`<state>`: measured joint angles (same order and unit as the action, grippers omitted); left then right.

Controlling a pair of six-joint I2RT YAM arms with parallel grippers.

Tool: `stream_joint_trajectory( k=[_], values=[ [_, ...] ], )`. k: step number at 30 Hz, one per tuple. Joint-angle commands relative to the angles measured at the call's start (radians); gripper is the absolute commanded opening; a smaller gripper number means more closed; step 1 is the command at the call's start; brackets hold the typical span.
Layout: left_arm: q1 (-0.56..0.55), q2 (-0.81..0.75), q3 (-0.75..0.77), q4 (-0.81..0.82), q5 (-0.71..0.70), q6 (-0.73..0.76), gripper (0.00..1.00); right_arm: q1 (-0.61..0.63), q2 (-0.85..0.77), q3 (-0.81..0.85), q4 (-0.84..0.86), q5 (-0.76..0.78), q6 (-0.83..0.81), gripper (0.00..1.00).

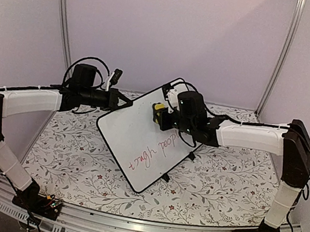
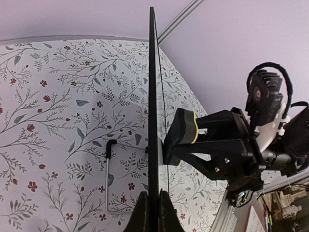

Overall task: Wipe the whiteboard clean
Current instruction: Erase the whiteboard at the center of the board.

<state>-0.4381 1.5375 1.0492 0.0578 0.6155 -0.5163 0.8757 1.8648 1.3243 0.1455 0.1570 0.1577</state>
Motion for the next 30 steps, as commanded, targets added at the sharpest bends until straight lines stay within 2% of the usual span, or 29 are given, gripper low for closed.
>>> stream_joint_trajectory(
  k=[1, 15, 30],
  values=[
    [-0.009, -0.019, 0.014, 0.044, 0.047, 0.039, 0.00, -0.011, 0.046, 0.076, -0.021, 0.027, -0.023, 0.00],
    [-0.005, -0.022, 0.014, 0.045, 0.049, 0.039, 0.00, -0.058, 0.053, 0.121, -0.004, 0.027, -0.017, 0.00],
    [-0.005, -0.021, 0.012, 0.048, 0.049, 0.036, 0.00, -0.058, 0.001, -0.091, 0.039, -0.030, 0.015, 0.00]
  ],
)
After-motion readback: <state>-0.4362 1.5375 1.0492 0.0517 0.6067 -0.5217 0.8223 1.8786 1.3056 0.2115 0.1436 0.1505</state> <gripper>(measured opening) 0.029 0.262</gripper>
